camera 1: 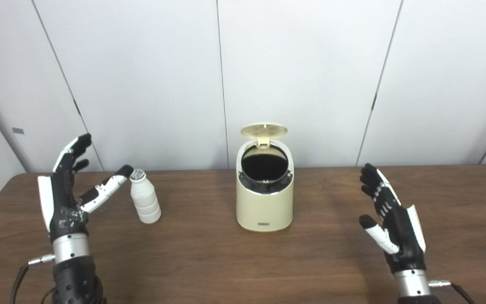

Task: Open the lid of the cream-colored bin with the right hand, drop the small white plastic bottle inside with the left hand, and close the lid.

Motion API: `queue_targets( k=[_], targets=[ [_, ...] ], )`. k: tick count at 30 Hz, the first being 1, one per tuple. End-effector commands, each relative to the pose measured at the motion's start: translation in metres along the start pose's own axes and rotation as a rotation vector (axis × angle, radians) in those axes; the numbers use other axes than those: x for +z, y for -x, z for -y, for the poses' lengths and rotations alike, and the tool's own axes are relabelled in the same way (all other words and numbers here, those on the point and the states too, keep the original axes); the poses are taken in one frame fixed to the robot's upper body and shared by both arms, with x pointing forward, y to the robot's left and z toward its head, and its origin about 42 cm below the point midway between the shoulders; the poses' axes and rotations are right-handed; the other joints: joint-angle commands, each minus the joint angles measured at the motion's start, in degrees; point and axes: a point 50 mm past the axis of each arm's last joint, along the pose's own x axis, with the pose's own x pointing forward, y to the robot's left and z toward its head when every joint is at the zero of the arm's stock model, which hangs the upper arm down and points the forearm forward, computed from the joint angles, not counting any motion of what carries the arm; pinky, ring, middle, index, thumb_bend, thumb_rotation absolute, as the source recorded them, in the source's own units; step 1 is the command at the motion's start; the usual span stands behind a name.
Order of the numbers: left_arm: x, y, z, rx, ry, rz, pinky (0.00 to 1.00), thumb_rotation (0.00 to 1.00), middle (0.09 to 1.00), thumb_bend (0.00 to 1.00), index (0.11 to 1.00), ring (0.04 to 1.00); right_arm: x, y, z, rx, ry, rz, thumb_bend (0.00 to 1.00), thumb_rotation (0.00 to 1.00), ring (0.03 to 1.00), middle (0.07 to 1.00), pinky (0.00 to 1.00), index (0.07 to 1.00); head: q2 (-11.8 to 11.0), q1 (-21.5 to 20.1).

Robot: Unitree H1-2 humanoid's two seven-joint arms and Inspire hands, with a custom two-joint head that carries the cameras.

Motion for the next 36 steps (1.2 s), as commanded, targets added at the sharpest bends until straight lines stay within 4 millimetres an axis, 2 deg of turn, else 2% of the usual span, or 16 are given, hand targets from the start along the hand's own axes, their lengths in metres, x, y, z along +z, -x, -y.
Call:
queue_targets(
  k=[1, 4, 5, 10, 17, 26, 33, 36],
  targets=[
    [0.013, -0.015, -0.001, 0.009, -0.002, 0.064, 0.77, 0.33, 0.842, 1.00, 0.834, 0.861, 0.014, -0.010, 0.004, -0.006, -0.007, 0.073, 1.00, 0.76, 0.899, 0.908, 0.88, 0.910, 0.07, 0.08],
    [0.005, -0.014, 0.003, -0.029, -0.056, 0.004, 0.74, 0.38, 0.865, 1.00, 0.857, 0.852, 0.013, -0.011, 0.005, -0.003, -0.002, 0.072, 0.99, 0.76, 0.902, 0.909, 0.89, 0.911, -0.08, 0.36],
    [0.003, -0.013, 0.004, -0.043, -0.072, -0.012, 0.72, 0.41, 0.872, 1.00, 0.871, 0.823, 0.012, -0.011, 0.006, -0.004, 0.000, 0.070, 0.99, 0.76, 0.900, 0.907, 0.88, 0.910, -0.16, 0.49],
    [-0.011, -0.010, 0.010, -0.062, -0.164, -0.035, 0.82, 0.45, 0.906, 1.00, 0.917, 0.884, 0.013, -0.011, 0.009, -0.006, 0.004, 0.069, 0.99, 0.76, 0.894, 0.904, 0.87, 0.908, -0.67, 1.76],
    [-0.027, -0.010, 0.013, -0.065, -0.228, -0.057, 0.89, 0.49, 0.928, 1.00, 0.936, 0.936, 0.018, -0.011, 0.012, -0.003, -0.010, 0.071, 0.96, 0.74, 0.907, 0.913, 0.88, 0.914, -1.18, 3.77],
    [-0.035, 0.000, 0.022, -0.103, -0.236, -0.078, 0.81, 0.49, 0.897, 1.00, 0.907, 0.894, 0.020, -0.014, 0.013, 0.008, -0.002, 0.085, 0.92, 0.73, 0.914, 0.924, 0.88, 0.924, -1.46, 4.10],
    [-0.048, 0.004, 0.028, -0.118, -0.269, -0.107, 0.75, 0.48, 0.885, 1.00, 0.892, 0.864, 0.019, -0.016, 0.015, 0.008, 0.003, 0.082, 0.93, 0.74, 0.913, 0.923, 0.88, 0.926, -1.96, 4.11],
    [-0.052, 0.006, 0.030, -0.120, -0.269, -0.112, 0.69, 0.45, 0.856, 1.00, 0.881, 0.823, 0.019, -0.016, 0.015, 0.013, 0.005, 0.082, 0.93, 0.74, 0.916, 0.928, 0.89, 0.930, -1.90, 4.13]
  ],
)
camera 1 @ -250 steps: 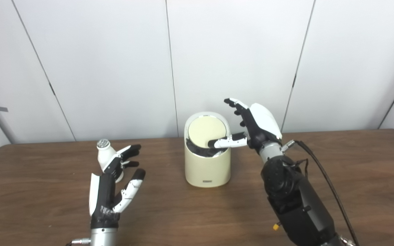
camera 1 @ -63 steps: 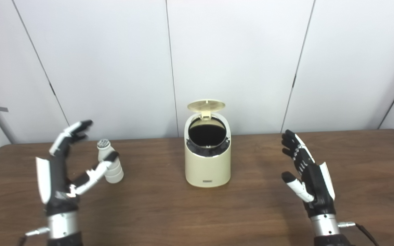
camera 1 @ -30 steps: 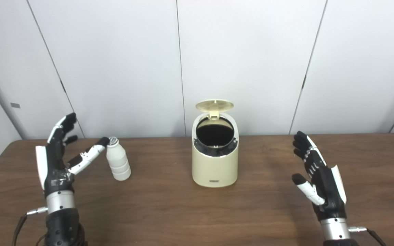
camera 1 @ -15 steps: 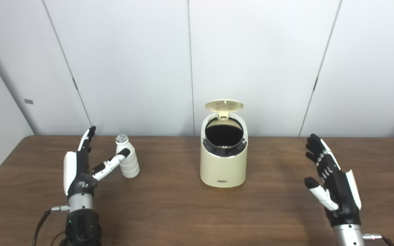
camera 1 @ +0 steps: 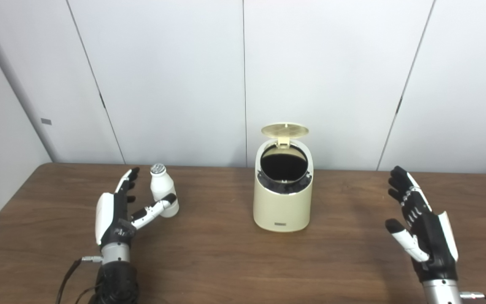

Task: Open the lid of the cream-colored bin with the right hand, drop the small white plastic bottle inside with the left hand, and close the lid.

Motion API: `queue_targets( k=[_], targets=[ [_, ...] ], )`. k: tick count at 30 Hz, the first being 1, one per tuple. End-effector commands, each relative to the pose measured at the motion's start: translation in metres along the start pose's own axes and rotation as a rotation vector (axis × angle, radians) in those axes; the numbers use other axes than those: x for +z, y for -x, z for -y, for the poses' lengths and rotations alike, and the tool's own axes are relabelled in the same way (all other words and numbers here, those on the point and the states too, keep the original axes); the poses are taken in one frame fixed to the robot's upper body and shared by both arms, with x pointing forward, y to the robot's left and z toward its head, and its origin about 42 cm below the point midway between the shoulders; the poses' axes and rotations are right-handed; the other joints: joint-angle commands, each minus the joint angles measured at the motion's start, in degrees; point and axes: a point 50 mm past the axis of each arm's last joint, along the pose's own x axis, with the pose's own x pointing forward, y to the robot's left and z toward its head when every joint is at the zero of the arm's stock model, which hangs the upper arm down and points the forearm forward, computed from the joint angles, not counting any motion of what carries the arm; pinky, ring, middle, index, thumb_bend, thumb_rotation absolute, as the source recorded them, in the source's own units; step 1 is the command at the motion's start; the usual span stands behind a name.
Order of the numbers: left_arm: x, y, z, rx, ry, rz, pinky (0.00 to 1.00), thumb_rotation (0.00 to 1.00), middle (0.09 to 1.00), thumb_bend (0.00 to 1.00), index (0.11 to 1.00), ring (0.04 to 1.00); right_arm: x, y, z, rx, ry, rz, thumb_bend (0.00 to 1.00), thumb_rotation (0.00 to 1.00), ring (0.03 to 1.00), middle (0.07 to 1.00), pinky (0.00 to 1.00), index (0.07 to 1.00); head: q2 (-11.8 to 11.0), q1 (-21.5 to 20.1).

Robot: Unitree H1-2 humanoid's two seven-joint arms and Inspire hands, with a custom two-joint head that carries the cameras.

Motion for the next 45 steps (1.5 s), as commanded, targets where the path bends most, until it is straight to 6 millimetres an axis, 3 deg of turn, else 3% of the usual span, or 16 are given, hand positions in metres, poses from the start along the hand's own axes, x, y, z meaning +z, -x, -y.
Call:
queue_targets(
  k=[1, 9, 18, 37, 45],
  targets=[
    [0.015, -0.011, -0.006, 0.041, 0.008, 0.080, 0.70, 0.44, 0.856, 1.00, 0.880, 0.825, 0.014, -0.015, 0.003, -0.006, 0.003, 0.079, 0.92, 0.75, 0.916, 0.929, 0.89, 0.930, 0.12, 0.08],
    [0.009, -0.013, 0.000, 0.039, 0.019, 0.054, 0.64, 0.37, 0.809, 1.00, 0.852, 0.776, 0.016, -0.015, 0.002, -0.009, -0.003, 0.073, 0.92, 0.73, 0.915, 0.926, 0.89, 0.929, 0.23, -0.08],
    [0.001, -0.018, 0.008, 0.046, 0.042, 0.042, 0.65, 0.32, 0.783, 1.00, 0.808, 0.764, 0.016, -0.013, 0.002, -0.011, -0.012, 0.071, 0.93, 0.73, 0.916, 0.924, 0.90, 0.926, 0.23, -0.41],
    [0.003, -0.033, 0.019, 0.006, 0.035, 0.032, 0.65, 0.34, 0.810, 1.00, 0.858, 0.780, 0.012, -0.008, 0.004, -0.012, -0.012, 0.060, 0.93, 0.73, 0.919, 0.924, 0.91, 0.926, 0.38, -1.15],
    [0.012, -0.036, 0.028, -0.007, 0.024, 0.052, 0.66, 0.35, 0.788, 1.00, 0.823, 0.771, 0.008, -0.006, 0.004, -0.015, -0.013, 0.056, 0.96, 0.74, 0.916, 0.920, 0.91, 0.921, 0.48, -1.44]
  ],
)
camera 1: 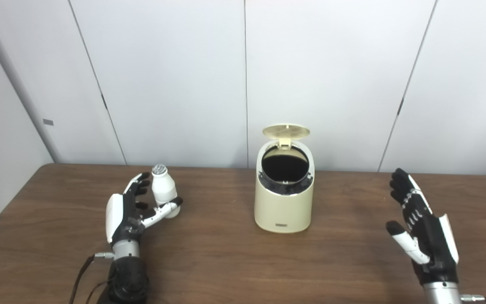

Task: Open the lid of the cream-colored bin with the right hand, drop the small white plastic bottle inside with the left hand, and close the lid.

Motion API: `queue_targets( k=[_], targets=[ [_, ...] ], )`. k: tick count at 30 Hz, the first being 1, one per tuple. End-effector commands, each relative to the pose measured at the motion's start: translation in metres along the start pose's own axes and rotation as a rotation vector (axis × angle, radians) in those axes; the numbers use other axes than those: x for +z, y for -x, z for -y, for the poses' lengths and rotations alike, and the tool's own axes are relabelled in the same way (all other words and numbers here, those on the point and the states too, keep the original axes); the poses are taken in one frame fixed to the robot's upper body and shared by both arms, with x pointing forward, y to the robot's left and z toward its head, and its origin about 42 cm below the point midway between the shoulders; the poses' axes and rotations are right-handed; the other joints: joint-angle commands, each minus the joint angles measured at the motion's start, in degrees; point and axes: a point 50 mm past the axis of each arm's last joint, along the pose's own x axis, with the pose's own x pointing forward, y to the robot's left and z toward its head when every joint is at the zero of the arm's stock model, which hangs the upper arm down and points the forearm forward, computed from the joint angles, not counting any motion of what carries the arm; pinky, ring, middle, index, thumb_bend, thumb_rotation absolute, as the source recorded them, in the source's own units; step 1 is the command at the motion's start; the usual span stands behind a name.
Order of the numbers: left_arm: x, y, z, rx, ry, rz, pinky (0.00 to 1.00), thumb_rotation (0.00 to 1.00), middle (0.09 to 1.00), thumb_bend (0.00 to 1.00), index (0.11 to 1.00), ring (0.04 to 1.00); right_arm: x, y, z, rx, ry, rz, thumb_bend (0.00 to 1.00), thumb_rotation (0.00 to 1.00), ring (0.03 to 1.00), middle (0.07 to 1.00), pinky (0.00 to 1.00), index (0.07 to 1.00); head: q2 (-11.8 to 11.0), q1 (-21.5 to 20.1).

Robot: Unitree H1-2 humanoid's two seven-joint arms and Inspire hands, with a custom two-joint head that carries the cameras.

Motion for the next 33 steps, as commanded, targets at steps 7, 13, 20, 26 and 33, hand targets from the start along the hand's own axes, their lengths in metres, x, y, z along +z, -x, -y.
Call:
queue_targets(
  k=[7, 13, 20, 26, 33],
  targets=[
    [0.026, -0.017, 0.008, -0.015, 0.027, 0.079, 0.67, 0.34, 0.791, 1.00, 0.816, 0.778, 0.008, -0.008, 0.004, -0.016, 0.013, 0.066, 0.95, 0.74, 0.916, 0.918, 0.91, 0.917, 0.00, 0.12],
    [0.026, -0.017, 0.010, -0.027, 0.021, 0.089, 0.65, 0.34, 0.780, 1.00, 0.807, 0.765, 0.009, -0.006, 0.003, -0.022, 0.005, 0.054, 0.97, 0.75, 0.915, 0.918, 0.91, 0.912, 0.14, -0.19],
    [0.026, -0.017, 0.011, -0.024, 0.024, 0.095, 0.66, 0.31, 0.774, 1.00, 0.798, 0.763, 0.007, -0.004, 0.004, -0.023, 0.004, 0.044, 1.00, 0.75, 0.922, 0.925, 0.92, 0.921, 0.24, -0.33],
    [0.027, -0.016, 0.013, 0.173, 0.057, 0.118, 0.51, 0.05, 0.619, 0.91, 0.622, 0.602, 0.005, -0.002, 0.006, -0.023, 0.004, 0.044, 1.00, 0.75, 0.920, 0.923, 0.92, 0.917, 0.26, -0.42],
    [0.029, -0.020, 0.012, 0.278, 0.078, 0.161, 0.36, 0.00, 0.479, 0.52, 0.527, 0.440, 0.005, -0.001, 0.006, -0.024, 0.004, 0.043, 1.00, 0.74, 0.915, 0.919, 0.92, 0.915, 0.20, -0.50]
  ],
)
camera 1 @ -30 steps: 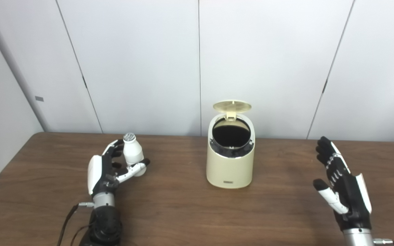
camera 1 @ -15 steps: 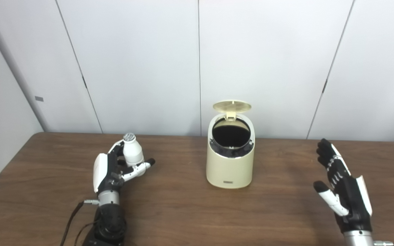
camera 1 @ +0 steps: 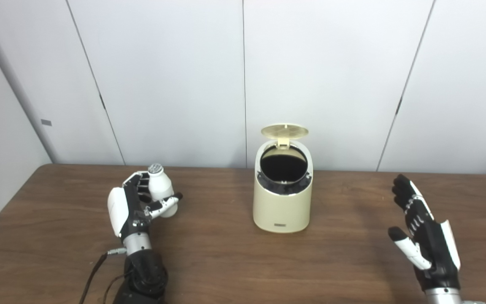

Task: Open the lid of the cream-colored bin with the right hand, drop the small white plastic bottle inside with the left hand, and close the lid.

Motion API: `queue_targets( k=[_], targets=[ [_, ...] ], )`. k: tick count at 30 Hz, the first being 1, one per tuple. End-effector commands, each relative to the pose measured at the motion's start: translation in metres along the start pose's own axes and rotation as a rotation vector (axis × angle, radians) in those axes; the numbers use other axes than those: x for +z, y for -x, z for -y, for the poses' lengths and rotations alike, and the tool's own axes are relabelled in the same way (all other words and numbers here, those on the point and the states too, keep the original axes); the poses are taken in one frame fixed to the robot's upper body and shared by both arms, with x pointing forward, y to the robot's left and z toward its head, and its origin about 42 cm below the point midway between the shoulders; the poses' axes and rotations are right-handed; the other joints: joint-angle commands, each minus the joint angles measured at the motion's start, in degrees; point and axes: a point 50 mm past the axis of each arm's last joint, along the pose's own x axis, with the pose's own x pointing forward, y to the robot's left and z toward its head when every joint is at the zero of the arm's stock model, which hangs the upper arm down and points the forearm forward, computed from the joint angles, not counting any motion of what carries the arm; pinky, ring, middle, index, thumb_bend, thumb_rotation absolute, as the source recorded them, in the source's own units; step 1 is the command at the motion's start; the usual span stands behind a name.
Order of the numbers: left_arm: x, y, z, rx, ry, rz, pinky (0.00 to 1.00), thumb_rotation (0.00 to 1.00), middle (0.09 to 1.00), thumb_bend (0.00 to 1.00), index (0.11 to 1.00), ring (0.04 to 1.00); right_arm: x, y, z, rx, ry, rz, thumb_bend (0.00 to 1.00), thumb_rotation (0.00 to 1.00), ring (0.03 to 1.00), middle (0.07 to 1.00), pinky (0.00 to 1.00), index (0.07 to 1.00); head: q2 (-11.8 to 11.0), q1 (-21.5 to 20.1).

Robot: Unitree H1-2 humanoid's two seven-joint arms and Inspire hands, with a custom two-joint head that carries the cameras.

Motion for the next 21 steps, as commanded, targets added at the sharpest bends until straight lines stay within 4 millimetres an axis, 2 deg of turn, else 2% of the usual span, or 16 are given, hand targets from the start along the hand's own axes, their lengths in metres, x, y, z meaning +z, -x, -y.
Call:
queue_targets(
  k=[1, 8, 15, 21],
  targets=[
    [0.016, -0.017, -0.003, 0.058, 0.013, 0.091, 0.35, 0.00, 0.477, 0.51, 0.524, 0.435, 0.010, -0.009, 0.003, -0.013, -0.008, 0.069, 0.99, 0.74, 0.915, 0.919, 0.92, 0.915, 0.02, 0.01],
    [0.018, -0.019, -0.004, 0.062, 0.013, 0.113, 0.27, 0.00, 0.450, 0.50, 0.517, 0.391, 0.011, -0.009, 0.002, -0.016, -0.004, 0.067, 1.00, 0.75, 0.912, 0.915, 0.91, 0.907, 0.04, -0.12],
    [0.024, -0.018, -0.006, 0.042, 0.030, 0.133, 0.28, 0.00, 0.451, 0.50, 0.515, 0.406, 0.011, -0.010, 0.001, -0.013, 0.001, 0.069, 1.00, 0.76, 0.914, 0.918, 0.91, 0.909, 0.05, -0.33],
    [0.050, -0.009, -0.012, 0.006, 0.089, 0.252, 0.30, 0.00, 0.459, 0.50, 0.515, 0.415, 0.008, -0.010, 0.001, -0.009, 0.001, 0.067, 1.00, 0.76, 0.916, 0.921, 0.91, 0.919, -0.16, -0.50]
  ],
)
